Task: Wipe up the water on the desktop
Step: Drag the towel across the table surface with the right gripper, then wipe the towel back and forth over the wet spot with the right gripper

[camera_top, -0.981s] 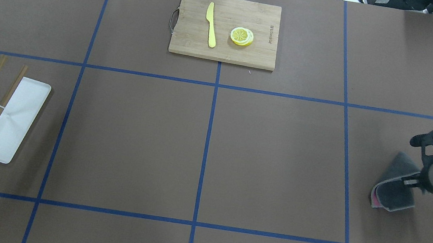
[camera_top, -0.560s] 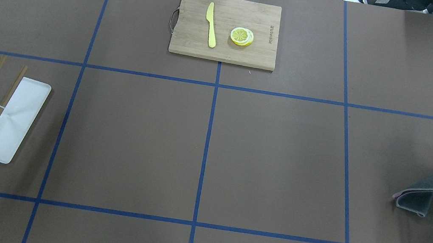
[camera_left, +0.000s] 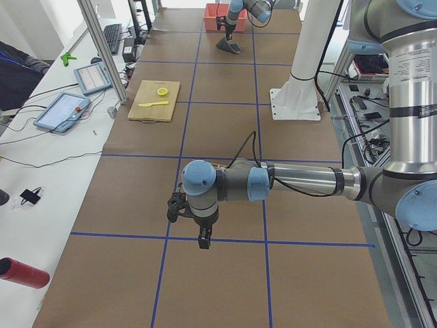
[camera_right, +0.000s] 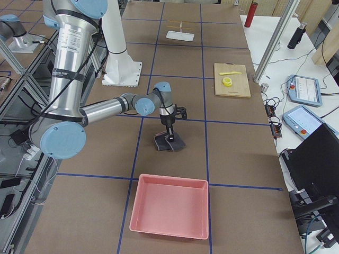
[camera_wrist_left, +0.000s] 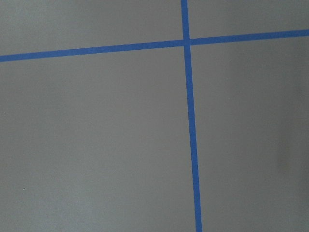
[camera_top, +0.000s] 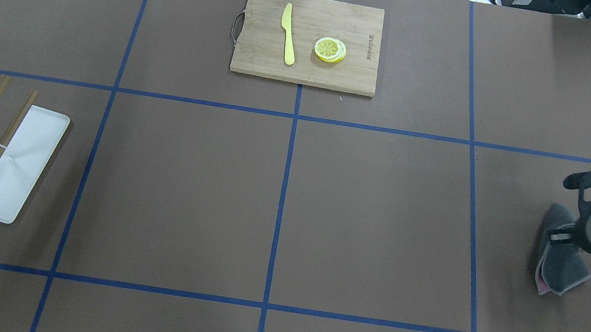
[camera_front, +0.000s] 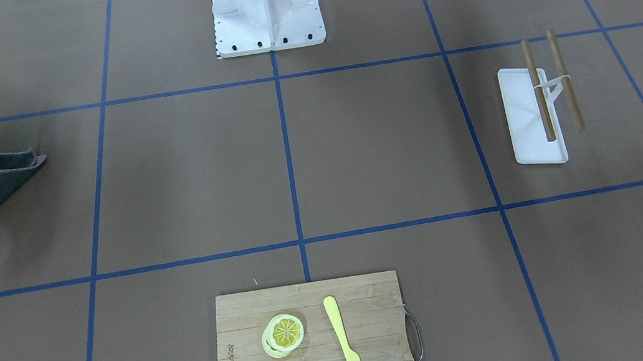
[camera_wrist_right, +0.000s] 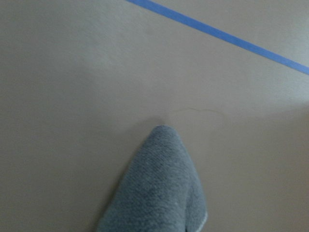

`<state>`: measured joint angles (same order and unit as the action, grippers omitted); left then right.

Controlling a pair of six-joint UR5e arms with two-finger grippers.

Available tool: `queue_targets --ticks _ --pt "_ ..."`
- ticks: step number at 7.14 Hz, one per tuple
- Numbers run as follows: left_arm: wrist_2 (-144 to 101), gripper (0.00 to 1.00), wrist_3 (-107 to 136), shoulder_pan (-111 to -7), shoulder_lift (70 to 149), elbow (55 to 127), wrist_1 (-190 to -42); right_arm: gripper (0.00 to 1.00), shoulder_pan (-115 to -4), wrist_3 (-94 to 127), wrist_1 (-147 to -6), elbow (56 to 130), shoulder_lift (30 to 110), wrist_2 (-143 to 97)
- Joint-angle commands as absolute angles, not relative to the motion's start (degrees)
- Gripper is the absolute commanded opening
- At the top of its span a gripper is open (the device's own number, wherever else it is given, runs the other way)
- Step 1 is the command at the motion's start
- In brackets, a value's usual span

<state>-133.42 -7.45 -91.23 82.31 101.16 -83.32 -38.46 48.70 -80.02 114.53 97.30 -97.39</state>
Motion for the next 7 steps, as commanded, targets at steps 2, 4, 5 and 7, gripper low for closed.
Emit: queue_targets --ticks 2,4,5,7 --pt "-133.4 0.99 -7.5 -91.2 82.4 101.1 -83.3 0.0 -26.3 74.5 -80.6 114.3 80.2 -96.0" --pt "-133.4 0.99 -7.4 -91.1 82.4 101.1 -83.3 0.0 -22.2 87.8 -88.8 114.5 67.7 -93.0" --pt "-133.4 0.99 -7.4 -91.1 82.4 101.1 -83.3 0.0 -20.9 88.2 -91.7 114.6 67.2 -91.1" --pt "-133.4 0.99 -7.4 -91.1 82.4 101.2 -83.3 0.0 -21.4 86.9 -92.3 115.8 73.2 -91.1"
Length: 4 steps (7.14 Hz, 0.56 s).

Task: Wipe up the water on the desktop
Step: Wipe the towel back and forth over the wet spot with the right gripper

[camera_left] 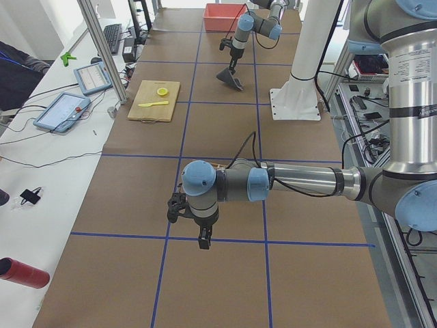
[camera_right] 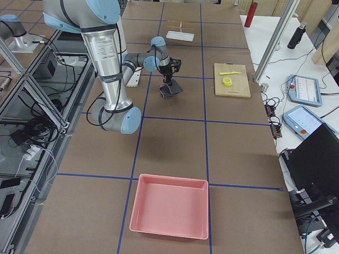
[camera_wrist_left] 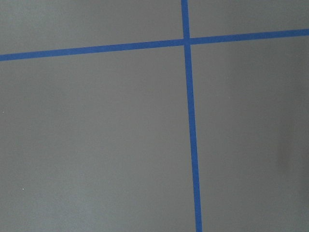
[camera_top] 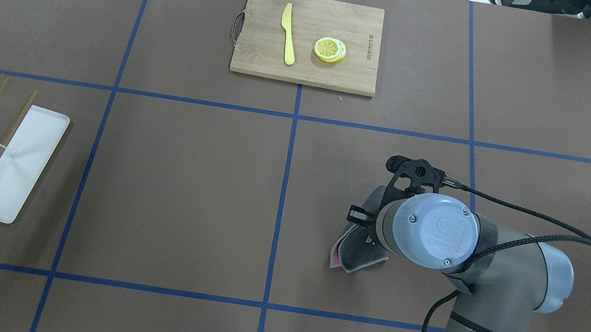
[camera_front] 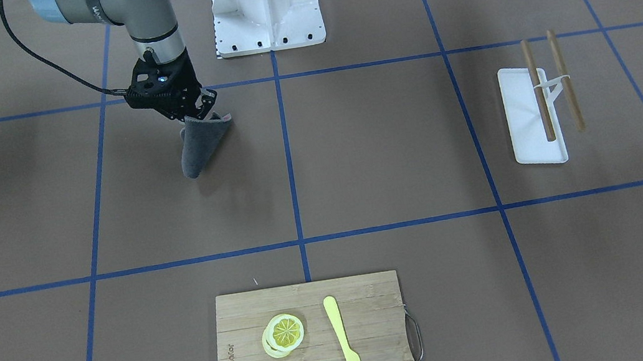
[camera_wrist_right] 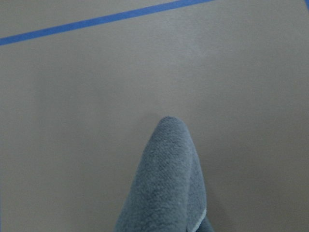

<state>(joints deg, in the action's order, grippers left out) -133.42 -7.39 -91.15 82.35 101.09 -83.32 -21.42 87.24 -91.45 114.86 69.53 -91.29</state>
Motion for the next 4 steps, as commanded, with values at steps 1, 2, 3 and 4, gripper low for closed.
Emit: queue_targets --ticks 1,2,3,4 --pt "-133.4 0.99 -7.4 -91.1 82.4 101.2 -83.3 0.0 -21.4 83.7 -92.4 116.5 77.5 -90.9" --pt "-133.4 0.99 -7.4 -91.1 82.4 101.1 -83.3 0.0 -21.5 80.7 -92.3 118.7 83.4 -90.8" --pt "-133.4 0.99 -7.5 -91.2 82.4 101.1 -83.3 0.0 -22.1 76.7 -92.1 122.4 90.7 -90.6" --pt "-133.4 0.99 -7.5 -91.2 82.2 101.2 -83.3 0.0 -23.1 74.8 -91.6 123.7 96.1 -90.6"
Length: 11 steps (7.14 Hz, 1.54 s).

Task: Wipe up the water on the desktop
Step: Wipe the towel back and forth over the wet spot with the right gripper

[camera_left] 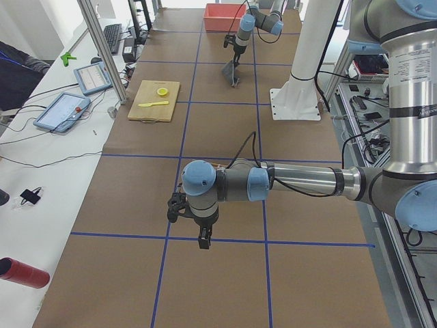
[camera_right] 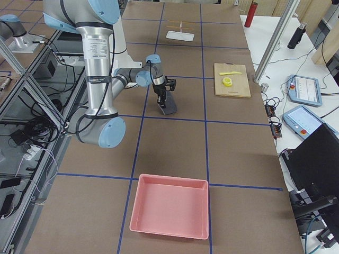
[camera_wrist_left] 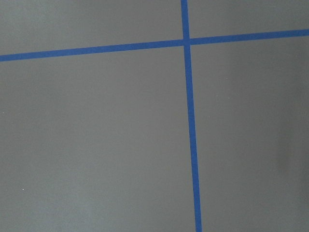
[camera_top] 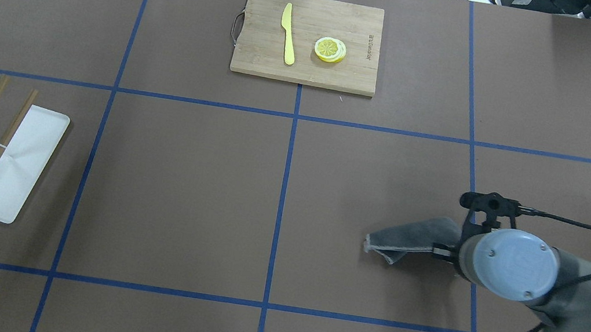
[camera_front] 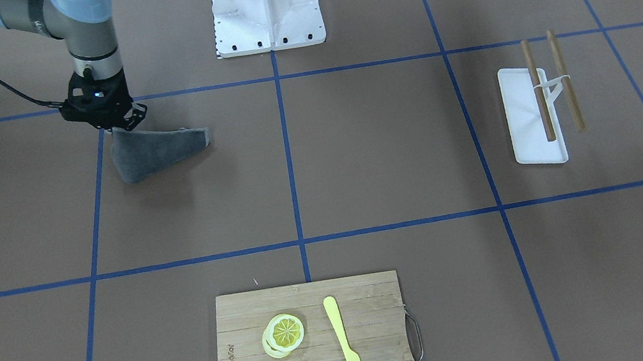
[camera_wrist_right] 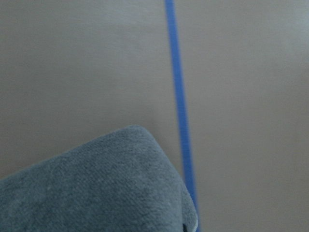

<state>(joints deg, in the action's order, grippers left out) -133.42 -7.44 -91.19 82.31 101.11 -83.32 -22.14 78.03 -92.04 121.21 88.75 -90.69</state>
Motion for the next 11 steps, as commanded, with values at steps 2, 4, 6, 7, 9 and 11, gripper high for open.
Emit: queue_targets --ticks 2,4,6,7,9,11 --pt "-133.4 0.99 -7.5 -91.2 82.2 101.2 -83.4 0.0 -25.6 68.1 -91.5 123.8 104.7 -89.1" --pt "-133.5 0.99 -7.6 -91.2 81.5 101.2 -83.5 0.0 -26.7 64.0 -91.6 123.4 109.8 -86.5" --pt "-133.4 0.99 -7.6 -91.2 81.4 101.3 -83.5 0.0 -26.7 63.1 -92.2 123.3 110.5 -84.5" --pt "-133.4 0.99 -7.6 -91.2 81.4 101.3 -83.5 0.0 -26.7 63.3 -92.0 123.2 107.2 -85.2" --pt "-133.4 0.99 -7.6 -91.2 81.4 101.3 -83.5 0.0 -26.5 64.3 -92.1 123.1 99.6 -88.7" --pt "-133.4 0.99 -7.6 -91.2 81.4 101.3 -83.5 0.0 -24.9 71.4 -92.3 123.1 92.8 -90.4"
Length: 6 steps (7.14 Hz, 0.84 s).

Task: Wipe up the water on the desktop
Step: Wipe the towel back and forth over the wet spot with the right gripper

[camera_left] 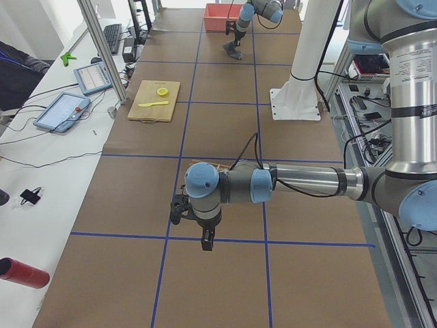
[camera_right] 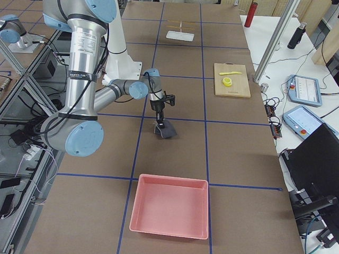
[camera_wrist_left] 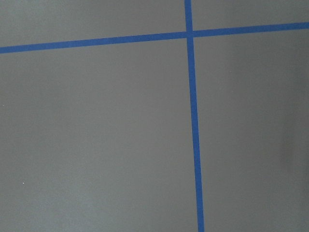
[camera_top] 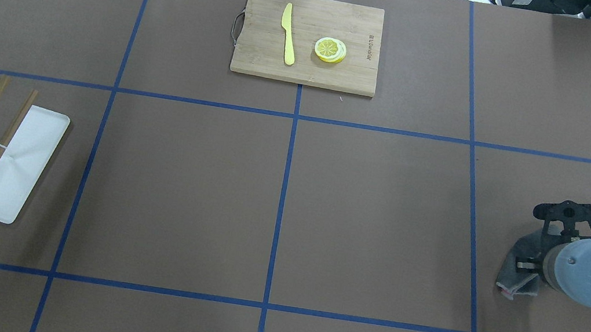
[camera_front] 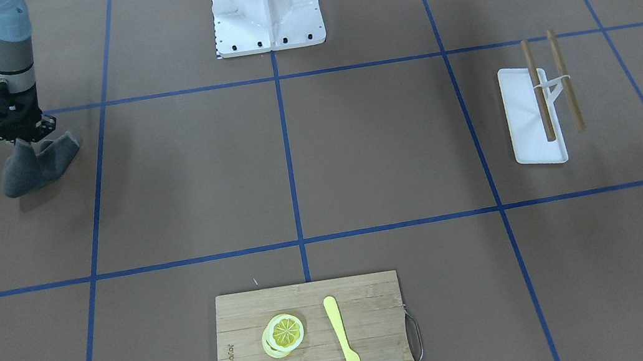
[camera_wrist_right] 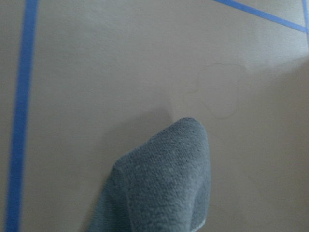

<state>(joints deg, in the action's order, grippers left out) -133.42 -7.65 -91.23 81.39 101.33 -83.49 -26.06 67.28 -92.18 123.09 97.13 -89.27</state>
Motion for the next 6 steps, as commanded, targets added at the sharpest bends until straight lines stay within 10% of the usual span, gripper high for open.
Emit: queue_targets --ticks 1,6 --pt "-133.4 0.99 -7.6 -91.2 81.4 101.3 -83.5 0.0 -22.7 75.6 -92.3 122.8 88.4 -90.4" --pt "-133.4 0.99 -7.6 -91.2 81.4 101.3 -83.5 0.0 -21.0 91.1 -92.3 124.2 72.3 -89.5"
